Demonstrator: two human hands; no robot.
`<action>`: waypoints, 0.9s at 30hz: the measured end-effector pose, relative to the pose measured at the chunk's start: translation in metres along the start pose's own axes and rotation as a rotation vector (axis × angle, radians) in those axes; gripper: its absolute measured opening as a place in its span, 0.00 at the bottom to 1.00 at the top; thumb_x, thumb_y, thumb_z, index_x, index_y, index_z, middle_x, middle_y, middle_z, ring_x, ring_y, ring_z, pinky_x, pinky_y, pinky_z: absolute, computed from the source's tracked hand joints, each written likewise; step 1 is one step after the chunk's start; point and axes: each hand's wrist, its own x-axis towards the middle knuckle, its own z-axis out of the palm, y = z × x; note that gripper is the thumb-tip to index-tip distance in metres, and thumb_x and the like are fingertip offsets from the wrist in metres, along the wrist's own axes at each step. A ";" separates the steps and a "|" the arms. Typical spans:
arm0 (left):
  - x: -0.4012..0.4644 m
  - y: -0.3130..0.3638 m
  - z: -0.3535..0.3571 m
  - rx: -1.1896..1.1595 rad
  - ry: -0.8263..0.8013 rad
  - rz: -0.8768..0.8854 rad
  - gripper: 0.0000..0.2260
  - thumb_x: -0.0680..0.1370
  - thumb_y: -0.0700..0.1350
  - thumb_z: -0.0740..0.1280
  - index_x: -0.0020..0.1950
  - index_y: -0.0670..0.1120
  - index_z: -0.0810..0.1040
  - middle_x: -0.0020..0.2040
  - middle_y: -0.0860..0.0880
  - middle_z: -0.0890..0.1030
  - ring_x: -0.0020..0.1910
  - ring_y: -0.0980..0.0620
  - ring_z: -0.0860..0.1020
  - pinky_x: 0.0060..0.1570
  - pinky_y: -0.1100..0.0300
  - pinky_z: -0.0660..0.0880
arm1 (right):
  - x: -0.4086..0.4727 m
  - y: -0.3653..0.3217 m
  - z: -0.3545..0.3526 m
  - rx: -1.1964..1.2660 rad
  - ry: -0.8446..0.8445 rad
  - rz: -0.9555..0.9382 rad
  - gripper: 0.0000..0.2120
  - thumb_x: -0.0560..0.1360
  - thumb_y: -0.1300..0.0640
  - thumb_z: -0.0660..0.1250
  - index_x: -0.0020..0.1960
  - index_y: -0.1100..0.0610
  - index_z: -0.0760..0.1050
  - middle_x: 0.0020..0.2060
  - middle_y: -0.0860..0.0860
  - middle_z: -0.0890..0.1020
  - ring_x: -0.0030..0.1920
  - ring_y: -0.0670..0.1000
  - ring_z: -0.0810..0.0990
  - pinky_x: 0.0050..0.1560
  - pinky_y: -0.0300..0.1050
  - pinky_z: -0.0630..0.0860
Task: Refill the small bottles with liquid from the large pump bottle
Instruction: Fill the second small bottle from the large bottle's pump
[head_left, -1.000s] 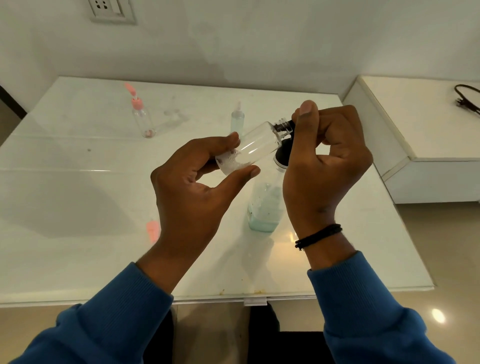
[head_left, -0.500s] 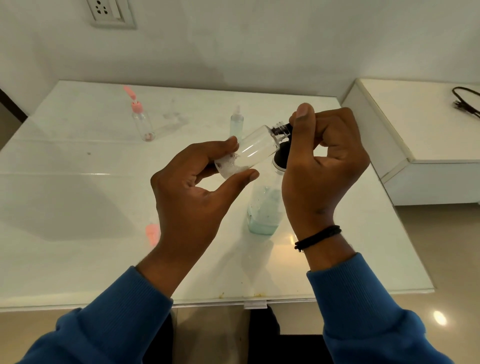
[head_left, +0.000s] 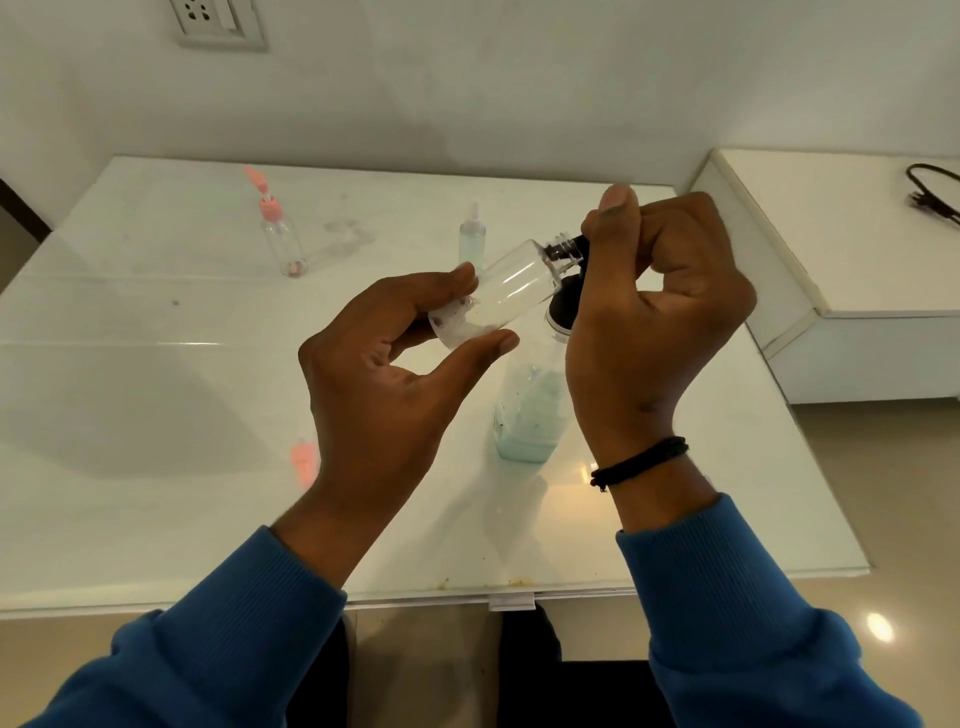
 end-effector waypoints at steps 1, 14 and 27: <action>0.000 0.000 0.000 -0.004 0.000 -0.002 0.19 0.73 0.46 0.80 0.61 0.42 0.83 0.57 0.51 0.84 0.56 0.54 0.83 0.55 0.63 0.80 | 0.000 0.000 0.000 -0.003 0.002 -0.001 0.16 0.79 0.65 0.69 0.33 0.66 0.76 0.30 0.57 0.78 0.32 0.54 0.74 0.35 0.45 0.70; 0.000 -0.001 -0.001 0.004 -0.004 0.012 0.19 0.73 0.45 0.80 0.61 0.41 0.83 0.57 0.49 0.84 0.55 0.52 0.84 0.55 0.62 0.81 | -0.004 -0.002 -0.001 0.006 -0.021 0.006 0.15 0.80 0.64 0.68 0.34 0.64 0.76 0.32 0.56 0.78 0.34 0.51 0.74 0.34 0.45 0.71; 0.000 0.000 -0.001 0.007 -0.006 0.011 0.19 0.73 0.47 0.80 0.61 0.43 0.82 0.56 0.53 0.84 0.55 0.56 0.83 0.55 0.65 0.80 | -0.006 0.001 -0.002 0.008 -0.025 -0.004 0.14 0.80 0.64 0.69 0.35 0.63 0.77 0.33 0.53 0.78 0.34 0.52 0.75 0.35 0.46 0.72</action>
